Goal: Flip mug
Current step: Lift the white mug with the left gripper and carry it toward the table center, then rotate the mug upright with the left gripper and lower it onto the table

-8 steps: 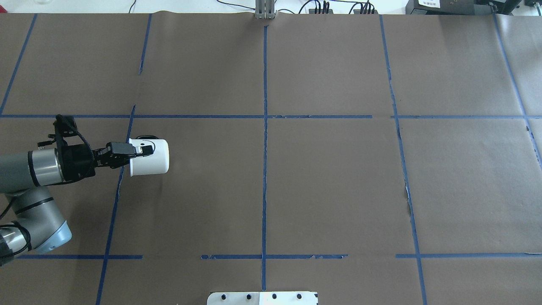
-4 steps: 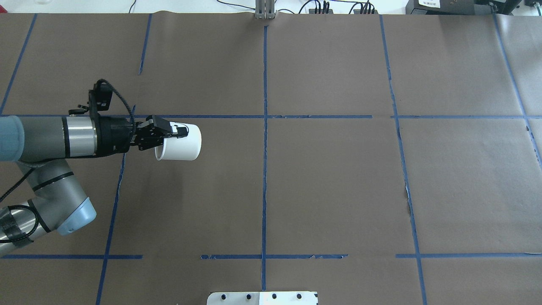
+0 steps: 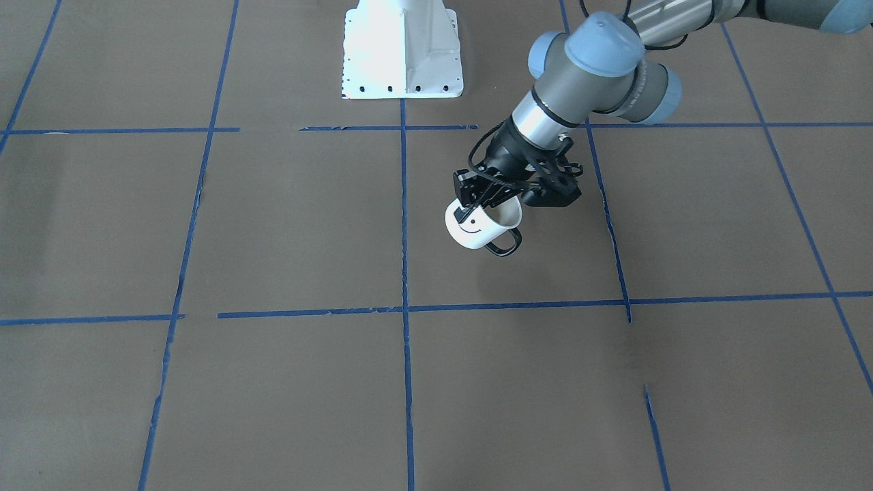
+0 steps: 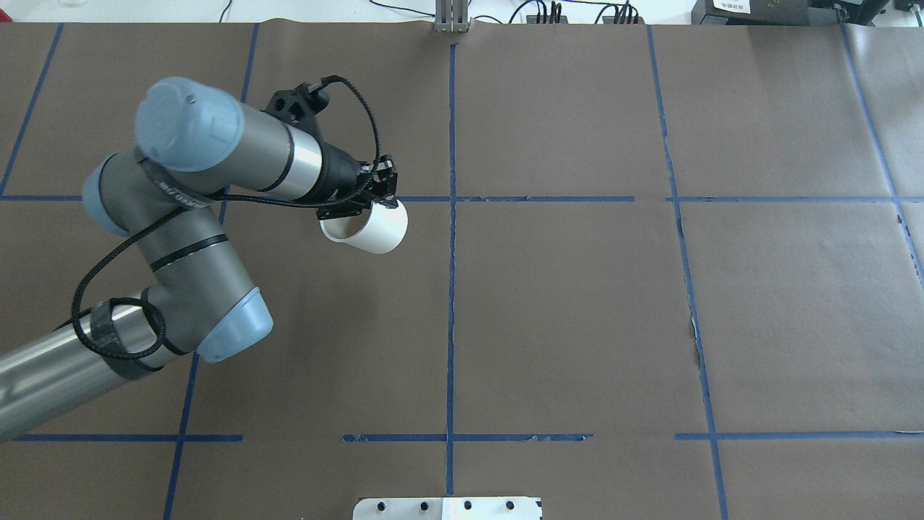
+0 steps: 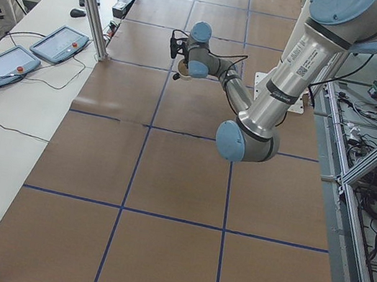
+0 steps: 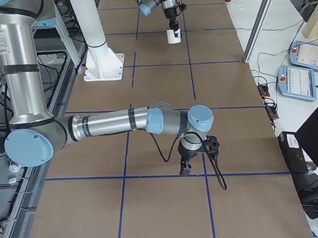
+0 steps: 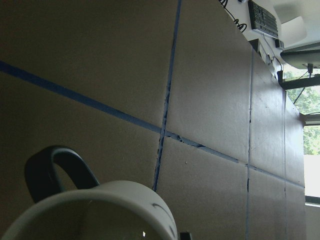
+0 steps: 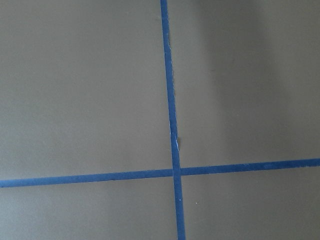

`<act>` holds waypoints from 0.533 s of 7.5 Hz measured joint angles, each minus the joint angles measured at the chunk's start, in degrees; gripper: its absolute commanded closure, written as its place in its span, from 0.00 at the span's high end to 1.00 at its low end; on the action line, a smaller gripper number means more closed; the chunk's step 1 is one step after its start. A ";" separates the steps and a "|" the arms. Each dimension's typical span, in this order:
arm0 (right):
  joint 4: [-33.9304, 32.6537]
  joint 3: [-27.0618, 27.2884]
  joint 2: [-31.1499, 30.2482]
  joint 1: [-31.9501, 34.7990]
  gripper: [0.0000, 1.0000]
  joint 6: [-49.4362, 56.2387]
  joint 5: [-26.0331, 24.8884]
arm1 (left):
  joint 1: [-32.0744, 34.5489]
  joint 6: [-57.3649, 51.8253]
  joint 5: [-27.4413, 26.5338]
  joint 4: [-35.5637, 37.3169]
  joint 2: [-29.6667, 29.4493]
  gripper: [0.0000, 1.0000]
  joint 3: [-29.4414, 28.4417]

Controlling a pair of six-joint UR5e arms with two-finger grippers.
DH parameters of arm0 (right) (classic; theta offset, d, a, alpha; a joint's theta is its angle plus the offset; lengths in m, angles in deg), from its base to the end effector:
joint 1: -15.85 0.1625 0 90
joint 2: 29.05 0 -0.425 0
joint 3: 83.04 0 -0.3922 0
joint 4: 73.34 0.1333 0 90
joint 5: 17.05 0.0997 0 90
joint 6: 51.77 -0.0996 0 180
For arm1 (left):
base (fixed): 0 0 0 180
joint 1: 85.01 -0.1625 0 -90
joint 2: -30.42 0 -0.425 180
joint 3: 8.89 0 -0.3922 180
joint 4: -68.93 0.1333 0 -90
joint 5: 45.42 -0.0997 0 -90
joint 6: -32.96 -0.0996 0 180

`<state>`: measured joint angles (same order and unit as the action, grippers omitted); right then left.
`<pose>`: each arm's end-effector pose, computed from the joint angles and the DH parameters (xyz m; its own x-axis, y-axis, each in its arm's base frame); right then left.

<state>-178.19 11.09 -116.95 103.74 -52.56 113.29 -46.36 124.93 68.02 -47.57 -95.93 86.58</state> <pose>0.0506 -0.4949 0.6347 0.7657 0.0825 0.6379 0.0258 0.9870 -0.1587 0.4616 -0.4891 0.1844 0.2786 -0.2632 -0.9237 0.2941 0.9389 -0.1788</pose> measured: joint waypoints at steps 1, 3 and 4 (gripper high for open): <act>0.00 0.00 0.01 0.00 1.00 0.00 0.00 | -0.46 -1.23 -0.16 6.37 -4.98 0.00 -3.16; 0.00 0.00 0.01 0.00 1.00 0.00 0.00 | -2.72 -1.88 -2.05 11.79 -14.21 0.00 -13.62; 0.00 0.00 0.01 0.00 1.00 0.00 0.00 | -4.78 -1.91 -4.08 13.61 -16.68 0.00 -16.63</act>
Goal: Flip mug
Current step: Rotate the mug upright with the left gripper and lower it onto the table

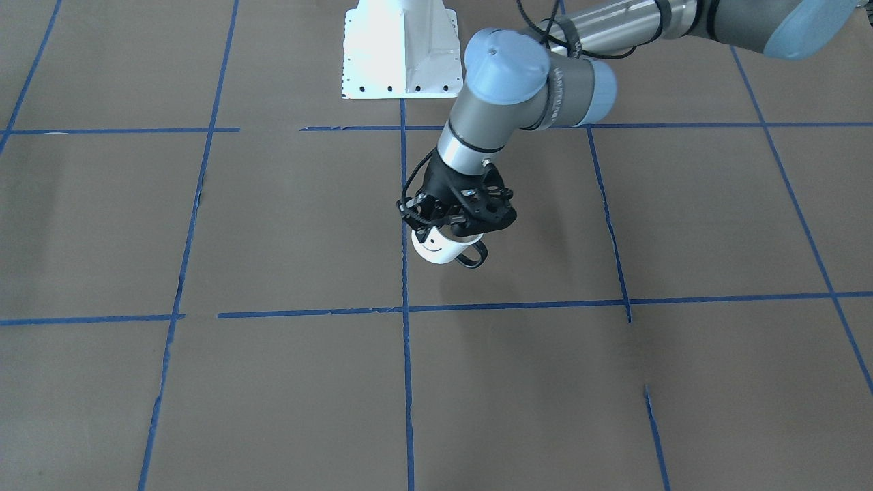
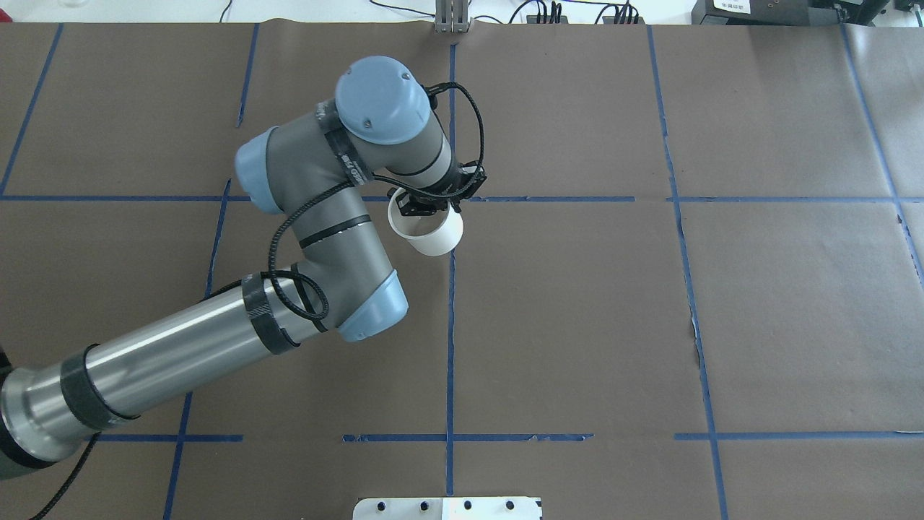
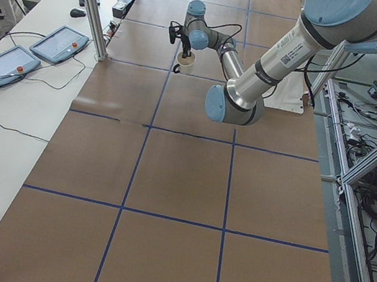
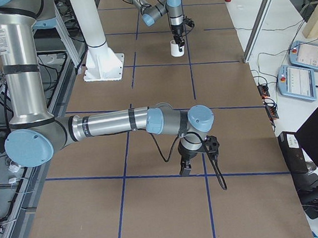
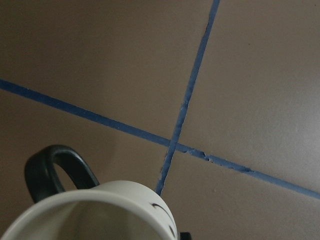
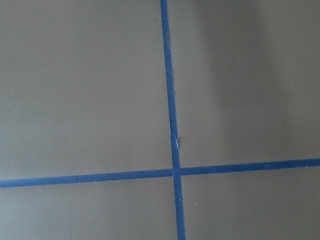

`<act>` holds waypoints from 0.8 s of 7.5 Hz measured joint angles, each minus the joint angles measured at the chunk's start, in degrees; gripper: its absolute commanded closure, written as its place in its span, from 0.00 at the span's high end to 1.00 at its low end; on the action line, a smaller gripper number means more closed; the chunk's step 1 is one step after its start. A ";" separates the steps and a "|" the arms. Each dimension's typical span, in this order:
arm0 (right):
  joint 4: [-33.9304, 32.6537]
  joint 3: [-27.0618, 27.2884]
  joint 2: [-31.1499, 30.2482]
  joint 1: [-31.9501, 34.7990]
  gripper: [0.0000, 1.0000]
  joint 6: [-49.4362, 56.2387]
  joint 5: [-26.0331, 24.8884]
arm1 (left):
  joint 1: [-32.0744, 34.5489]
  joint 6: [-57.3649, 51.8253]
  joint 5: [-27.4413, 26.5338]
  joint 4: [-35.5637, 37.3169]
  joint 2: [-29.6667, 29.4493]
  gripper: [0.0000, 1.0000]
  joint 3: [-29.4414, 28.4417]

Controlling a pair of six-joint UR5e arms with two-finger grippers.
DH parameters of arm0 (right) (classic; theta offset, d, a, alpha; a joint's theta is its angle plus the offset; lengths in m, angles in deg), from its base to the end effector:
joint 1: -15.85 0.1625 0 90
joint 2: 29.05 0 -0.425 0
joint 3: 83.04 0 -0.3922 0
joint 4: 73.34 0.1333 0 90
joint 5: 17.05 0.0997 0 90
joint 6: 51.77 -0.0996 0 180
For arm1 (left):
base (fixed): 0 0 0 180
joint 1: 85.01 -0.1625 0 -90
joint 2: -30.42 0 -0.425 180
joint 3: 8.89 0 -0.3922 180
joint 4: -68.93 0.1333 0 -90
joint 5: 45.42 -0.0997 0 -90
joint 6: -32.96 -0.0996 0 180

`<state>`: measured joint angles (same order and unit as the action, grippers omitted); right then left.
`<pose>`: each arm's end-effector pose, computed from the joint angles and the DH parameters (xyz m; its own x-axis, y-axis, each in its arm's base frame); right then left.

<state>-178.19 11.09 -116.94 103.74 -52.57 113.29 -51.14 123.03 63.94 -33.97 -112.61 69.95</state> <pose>0.0506 -0.4949 0.6346 0.7657 0.0826 0.6379 0.0257 0.9870 -0.1586 0.5800 -0.5101 0.1291 0.4786 -0.3226 -0.8166 0.3015 0.9339 -0.1922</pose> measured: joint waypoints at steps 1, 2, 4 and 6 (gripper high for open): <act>0.00 0.00 0.00 0.00 1.00 0.00 0.00 | -1.83 0.11 -1.27 1.70 -1.19 0.00 -1.44; 0.00 0.00 0.00 0.00 1.00 0.00 0.00 | -3.18 0.30 -1.81 3.02 -1.69 0.00 -2.21; 0.00 0.00 0.00 0.00 1.00 0.00 0.00 | -4.48 0.51 -2.10 3.89 -1.88 0.86 -3.58; 0.00 0.00 0.00 0.00 1.00 0.00 0.00 | -4.72 0.90 -2.17 4.22 -1.71 1.00 -3.04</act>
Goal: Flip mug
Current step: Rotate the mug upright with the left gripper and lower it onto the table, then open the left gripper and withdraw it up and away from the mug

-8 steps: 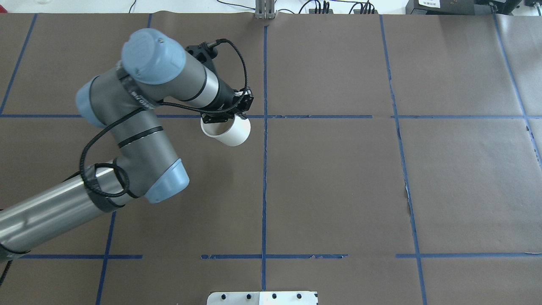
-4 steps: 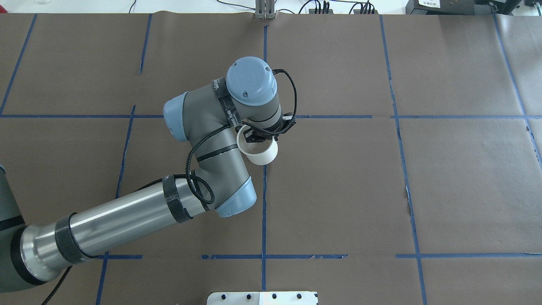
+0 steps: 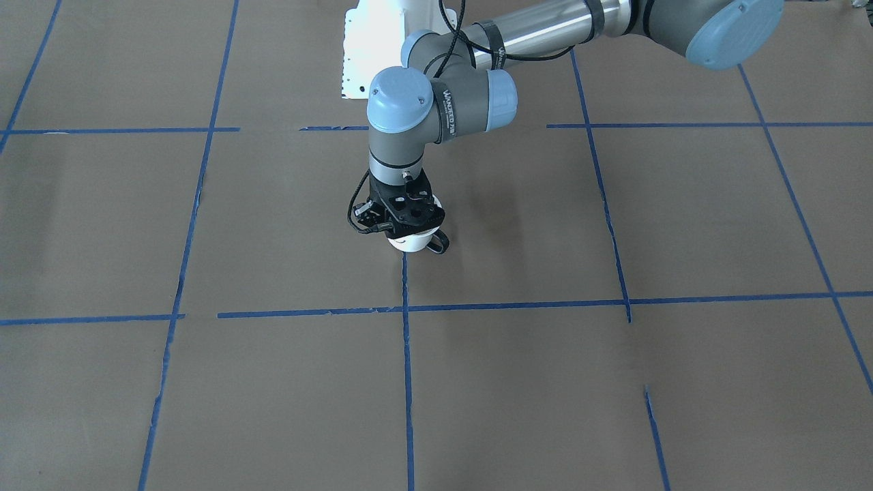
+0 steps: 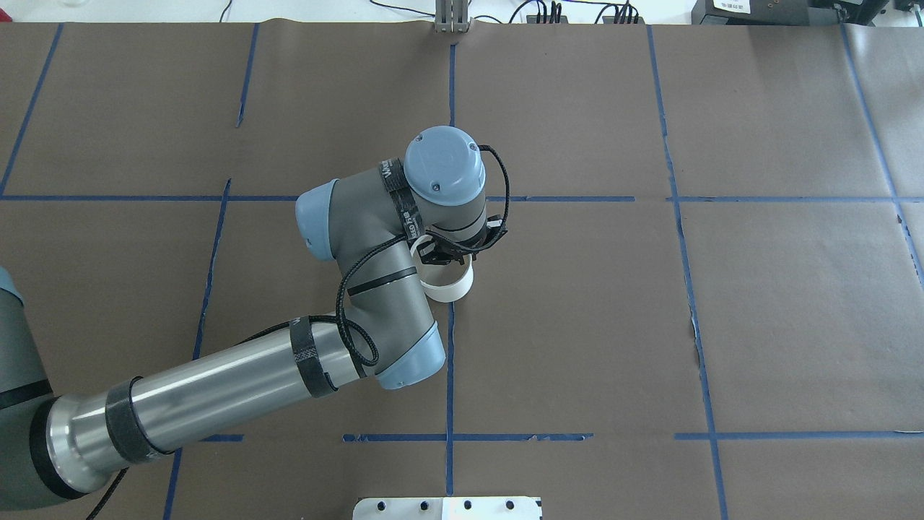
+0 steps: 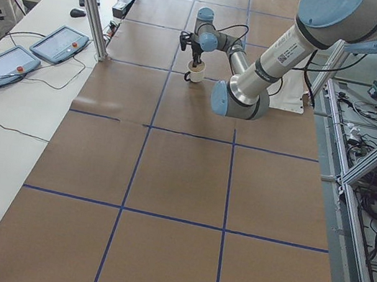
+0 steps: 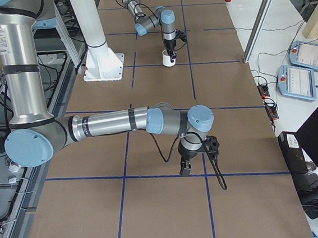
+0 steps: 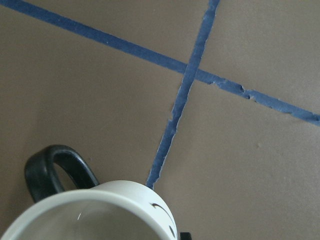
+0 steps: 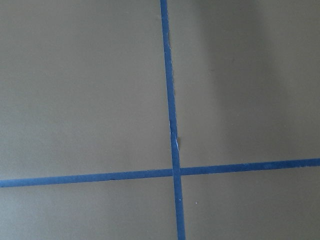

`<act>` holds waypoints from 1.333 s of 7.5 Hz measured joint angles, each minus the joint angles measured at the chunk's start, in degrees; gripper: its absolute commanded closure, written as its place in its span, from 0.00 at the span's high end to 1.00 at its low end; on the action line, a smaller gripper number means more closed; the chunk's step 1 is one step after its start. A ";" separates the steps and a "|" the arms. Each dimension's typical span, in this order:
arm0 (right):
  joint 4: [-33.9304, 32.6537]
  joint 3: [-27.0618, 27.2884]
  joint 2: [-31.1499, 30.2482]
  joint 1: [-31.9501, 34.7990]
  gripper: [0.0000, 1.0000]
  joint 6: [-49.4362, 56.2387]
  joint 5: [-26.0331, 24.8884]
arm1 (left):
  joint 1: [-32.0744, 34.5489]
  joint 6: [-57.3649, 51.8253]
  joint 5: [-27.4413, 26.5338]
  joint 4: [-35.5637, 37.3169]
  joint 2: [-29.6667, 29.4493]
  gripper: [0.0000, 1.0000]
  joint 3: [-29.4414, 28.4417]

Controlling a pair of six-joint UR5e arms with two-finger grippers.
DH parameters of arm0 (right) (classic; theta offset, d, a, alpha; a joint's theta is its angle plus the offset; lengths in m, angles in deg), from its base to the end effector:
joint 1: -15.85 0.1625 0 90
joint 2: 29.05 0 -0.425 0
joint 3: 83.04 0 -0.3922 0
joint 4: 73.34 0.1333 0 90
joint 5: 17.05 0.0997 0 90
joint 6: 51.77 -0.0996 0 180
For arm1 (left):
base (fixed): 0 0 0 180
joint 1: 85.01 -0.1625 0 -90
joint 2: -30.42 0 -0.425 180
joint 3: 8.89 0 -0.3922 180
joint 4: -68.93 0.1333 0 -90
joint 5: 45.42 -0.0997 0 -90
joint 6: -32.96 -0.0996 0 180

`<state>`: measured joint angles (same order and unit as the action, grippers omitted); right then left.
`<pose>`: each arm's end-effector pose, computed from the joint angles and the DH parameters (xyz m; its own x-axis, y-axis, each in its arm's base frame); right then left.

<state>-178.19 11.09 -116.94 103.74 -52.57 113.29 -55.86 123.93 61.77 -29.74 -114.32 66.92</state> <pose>0.0506 -0.4949 0.6346 0.7657 0.0826 0.6379 0.0257 0.9870 -0.1586 0.6325 -0.4717 0.1395 0.5658 -0.3341 -0.7538 0.2795 0.9378 -0.2058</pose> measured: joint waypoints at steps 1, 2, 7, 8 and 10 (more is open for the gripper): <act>0.00 0.00 0.00 0.00 1.00 0.00 0.00 | 0.13 0.17 0.01 0.68 0.82 1.00 2.50; 0.00 0.00 0.00 0.00 1.00 0.00 0.00 | 0.58 -0.73 0.07 2.63 2.08 1.00 6.89; 0.00 0.00 0.00 0.00 1.00 0.00 0.00 | 16.27 -32.46 6.31 14.00 22.12 1.00 34.10; 0.00 0.00 0.00 0.00 1.00 0.00 0.00 | 22.76 -44.22 10.06 14.14 28.34 1.00 35.85; 0.00 0.00 0.00 0.00 1.00 0.00 0.00 | 37.30 -71.25 16.25 14.21 39.83 1.00 35.28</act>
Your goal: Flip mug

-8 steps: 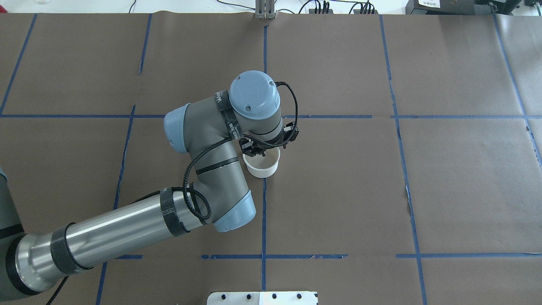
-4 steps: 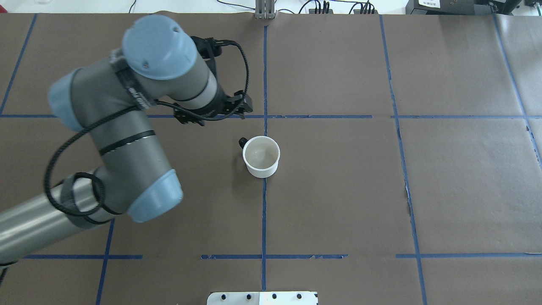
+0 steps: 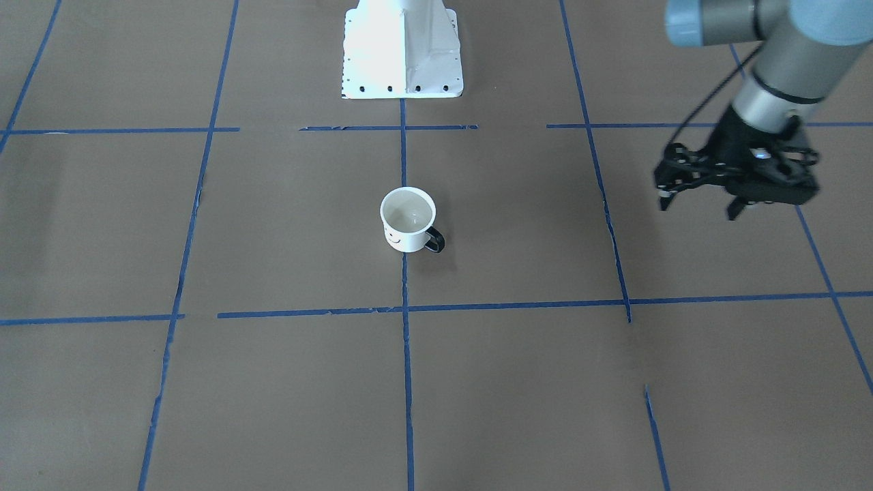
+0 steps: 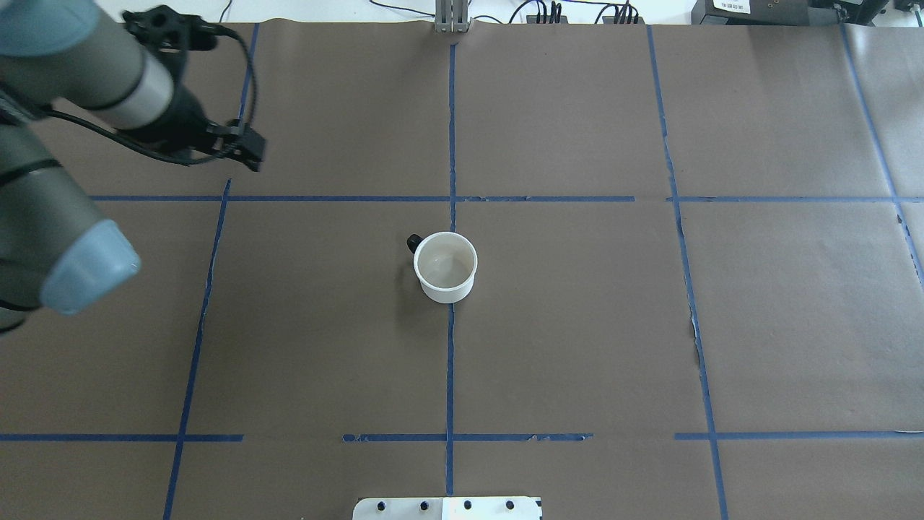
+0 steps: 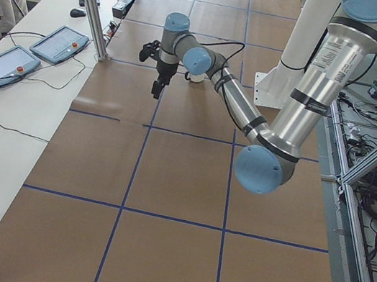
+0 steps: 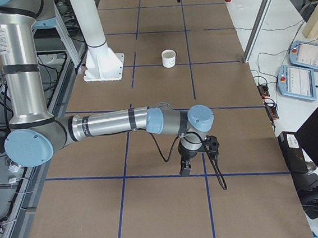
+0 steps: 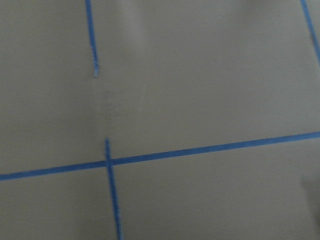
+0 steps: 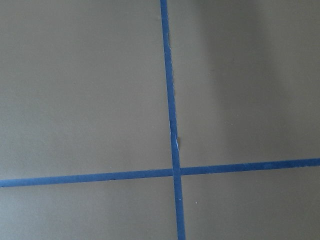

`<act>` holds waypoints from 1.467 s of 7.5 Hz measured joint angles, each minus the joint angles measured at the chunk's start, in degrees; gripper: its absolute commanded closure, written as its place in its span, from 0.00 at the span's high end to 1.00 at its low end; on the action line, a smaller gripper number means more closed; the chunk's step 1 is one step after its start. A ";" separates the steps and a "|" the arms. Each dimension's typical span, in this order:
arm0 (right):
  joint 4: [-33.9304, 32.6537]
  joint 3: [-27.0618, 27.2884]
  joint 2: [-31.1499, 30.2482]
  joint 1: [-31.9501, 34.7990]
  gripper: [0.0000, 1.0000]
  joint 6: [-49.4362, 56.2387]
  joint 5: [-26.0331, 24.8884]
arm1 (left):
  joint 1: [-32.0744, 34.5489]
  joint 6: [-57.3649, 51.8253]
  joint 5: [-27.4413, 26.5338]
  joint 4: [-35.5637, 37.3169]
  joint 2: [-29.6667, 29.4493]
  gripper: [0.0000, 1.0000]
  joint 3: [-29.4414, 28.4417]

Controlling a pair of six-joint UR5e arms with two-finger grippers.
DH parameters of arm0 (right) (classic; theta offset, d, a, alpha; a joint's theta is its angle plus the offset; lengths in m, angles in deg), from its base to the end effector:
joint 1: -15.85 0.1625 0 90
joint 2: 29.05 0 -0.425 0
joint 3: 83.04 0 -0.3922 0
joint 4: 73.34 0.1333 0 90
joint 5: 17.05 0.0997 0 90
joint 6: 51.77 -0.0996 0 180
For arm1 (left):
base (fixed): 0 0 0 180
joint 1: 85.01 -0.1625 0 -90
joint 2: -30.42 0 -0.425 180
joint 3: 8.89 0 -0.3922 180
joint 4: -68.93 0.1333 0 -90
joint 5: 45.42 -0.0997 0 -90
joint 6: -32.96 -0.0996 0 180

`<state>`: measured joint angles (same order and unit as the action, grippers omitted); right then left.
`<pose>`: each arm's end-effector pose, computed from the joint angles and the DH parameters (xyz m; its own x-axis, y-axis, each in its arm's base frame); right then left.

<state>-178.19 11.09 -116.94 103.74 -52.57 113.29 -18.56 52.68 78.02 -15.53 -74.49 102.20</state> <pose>0.0506 -0.4949 0.6346 0.7657 0.0826 0.6379 0.0257 0.9870 -0.1586 0.1498 -0.5399 0.3638 0.7312 0.2883 -0.6182 -0.1038 0.9428 0.3169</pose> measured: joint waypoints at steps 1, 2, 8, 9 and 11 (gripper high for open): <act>0.00 0.00 0.00 0.00 1.00 0.00 0.00 | 7.17 -12.05 1.35 0.00 4.81 1.00 -2.19; 0.00 0.00 0.00 0.00 1.00 0.00 0.00 | 13.79 -20.24 1.94 -0.22 8.99 1.00 -5.05; 0.00 0.00 0.00 0.00 1.00 0.00 0.00 | 23.17 -26.53 12.82 -6.58 21.16 1.00 -11.14; 0.00 0.00 0.00 0.00 1.00 0.00 0.00 | 23.19 -26.46 13.20 -6.60 21.27 1.00 -11.45; 0.00 0.00 0.00 0.00 1.00 0.00 0.00 | 23.22 -26.46 13.30 -6.59 21.48 1.00 -11.61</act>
<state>-178.19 11.09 -116.94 103.74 -52.57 113.29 4.66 26.22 91.33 -22.13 -53.02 90.59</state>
